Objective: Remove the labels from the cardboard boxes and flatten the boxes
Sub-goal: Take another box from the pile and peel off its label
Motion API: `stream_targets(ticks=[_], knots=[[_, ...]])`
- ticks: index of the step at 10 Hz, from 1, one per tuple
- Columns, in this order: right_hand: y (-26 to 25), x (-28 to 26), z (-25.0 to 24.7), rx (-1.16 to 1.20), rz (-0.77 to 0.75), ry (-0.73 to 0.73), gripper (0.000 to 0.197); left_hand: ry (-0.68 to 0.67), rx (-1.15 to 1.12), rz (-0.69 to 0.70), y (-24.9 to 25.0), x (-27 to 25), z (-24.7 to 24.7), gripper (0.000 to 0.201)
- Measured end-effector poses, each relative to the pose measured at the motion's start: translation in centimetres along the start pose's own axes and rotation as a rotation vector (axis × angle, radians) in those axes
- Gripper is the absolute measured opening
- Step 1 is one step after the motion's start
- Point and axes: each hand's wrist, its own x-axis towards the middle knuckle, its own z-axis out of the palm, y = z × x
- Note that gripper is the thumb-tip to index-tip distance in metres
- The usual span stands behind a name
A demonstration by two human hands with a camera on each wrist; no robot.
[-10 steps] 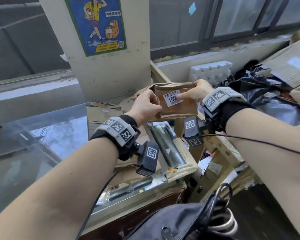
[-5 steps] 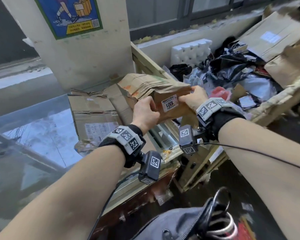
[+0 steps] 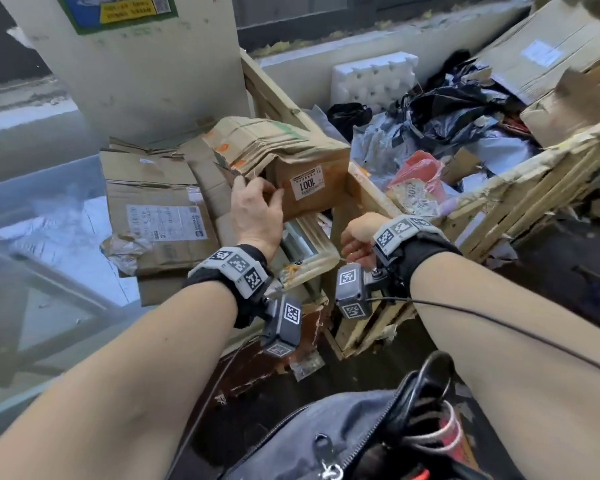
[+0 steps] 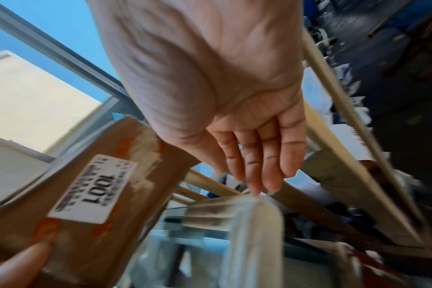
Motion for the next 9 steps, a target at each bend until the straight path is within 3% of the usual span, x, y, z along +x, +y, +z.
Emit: stream_targets(ticks=[1, 2, 3, 5, 6, 7, 8, 9], knots=[[3.2, 0.7, 0.0, 0.038, 0.121, -0.102, 0.021, 0.072, -0.158, -0.083, -0.4, -1.8, 0.7, 0.010], [5.9, 0.5, -0.4, -0.002, 0.148, -0.129, 0.021, 0.134, -0.133, -0.088, -0.7, -3.8, 1.3, 0.016], [7.3, 0.6, -0.6, -0.123, 0.016, -0.072, 0.037, 0.147, -0.091, -0.144, -0.5, -5.3, 1.6, 0.029], [8.7, 0.4, 0.0, -0.269, 0.018, -0.104, 0.042, 0.045, -0.059, -0.342, -0.4, -7.7, 1.6, 0.023], [8.5, 1.1, 0.6, -0.416, 0.022, -0.065, 0.041, -0.010, -0.029, -0.333, -0.2, -7.6, 1.3, 0.029], [10.1, 3.6, 0.8, -0.491, 0.011, -0.133, 0.041, -0.111, -0.004, -0.297, -0.1, -7.5, 1.4, 0.041], [11.4, 5.2, 1.4, -0.435, 0.000, -0.138, 0.044, -0.326, -0.145, -0.315, -0.5, -8.0, 1.9, 0.041], [11.7, 6.1, 2.5, -0.436, 0.002, -0.164, 0.044, -0.581, -0.284, -0.455, -0.7, -9.0, 1.9, 0.034]])
